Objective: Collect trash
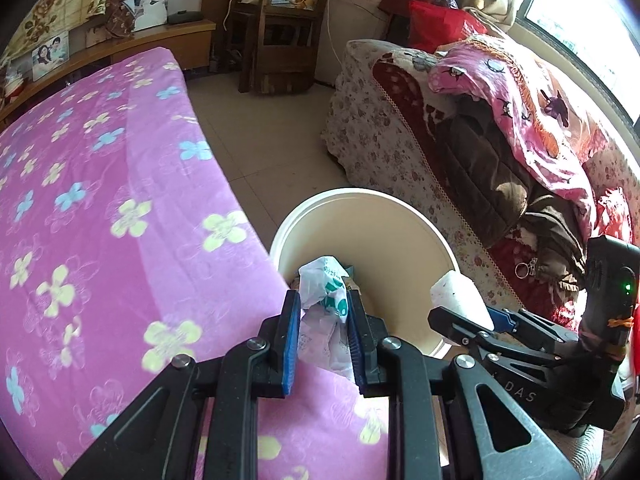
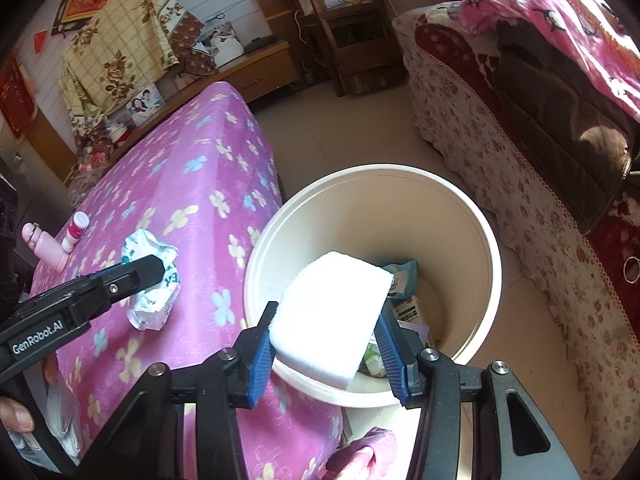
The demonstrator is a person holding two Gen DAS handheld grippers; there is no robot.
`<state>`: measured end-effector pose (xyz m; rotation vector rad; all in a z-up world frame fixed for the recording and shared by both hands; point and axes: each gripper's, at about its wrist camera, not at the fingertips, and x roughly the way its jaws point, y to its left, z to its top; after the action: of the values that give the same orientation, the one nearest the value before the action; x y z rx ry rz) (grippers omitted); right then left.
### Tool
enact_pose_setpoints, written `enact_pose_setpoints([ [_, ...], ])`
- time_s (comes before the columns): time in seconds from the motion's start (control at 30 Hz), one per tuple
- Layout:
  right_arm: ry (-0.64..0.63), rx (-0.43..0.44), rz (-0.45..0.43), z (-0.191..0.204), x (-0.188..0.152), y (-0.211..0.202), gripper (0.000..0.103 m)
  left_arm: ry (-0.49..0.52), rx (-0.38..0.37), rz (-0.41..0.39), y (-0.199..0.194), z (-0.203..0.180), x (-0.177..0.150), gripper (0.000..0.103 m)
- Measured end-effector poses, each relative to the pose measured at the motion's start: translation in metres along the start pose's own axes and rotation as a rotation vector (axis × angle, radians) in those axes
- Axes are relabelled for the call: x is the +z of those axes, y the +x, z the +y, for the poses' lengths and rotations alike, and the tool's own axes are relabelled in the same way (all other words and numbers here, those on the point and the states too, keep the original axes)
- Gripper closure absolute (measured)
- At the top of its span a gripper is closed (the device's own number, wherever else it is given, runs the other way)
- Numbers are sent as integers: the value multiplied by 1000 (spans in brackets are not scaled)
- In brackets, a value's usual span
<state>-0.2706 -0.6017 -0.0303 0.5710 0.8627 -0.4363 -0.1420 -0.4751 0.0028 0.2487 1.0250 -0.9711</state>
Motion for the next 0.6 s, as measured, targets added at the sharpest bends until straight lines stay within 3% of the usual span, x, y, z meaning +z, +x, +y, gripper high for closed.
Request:
enact_pose_setpoints([
  [0.2, 14, -11, 1, -6, 6, 8, 50, 10, -4, -13, 6, -4, 4, 76],
  [0.3, 28, -7, 3, -7, 8, 11, 44, 4, -12, -26, 5, -3, 4, 49],
  [0.33, 33, -7, 2, -7, 8, 11, 42, 1, -15, -33, 4, -3, 4, 45],
  [0.6, 28, -32, -10, -6, 6, 9, 34, -14, 4, -42, 0, 7, 0, 44],
])
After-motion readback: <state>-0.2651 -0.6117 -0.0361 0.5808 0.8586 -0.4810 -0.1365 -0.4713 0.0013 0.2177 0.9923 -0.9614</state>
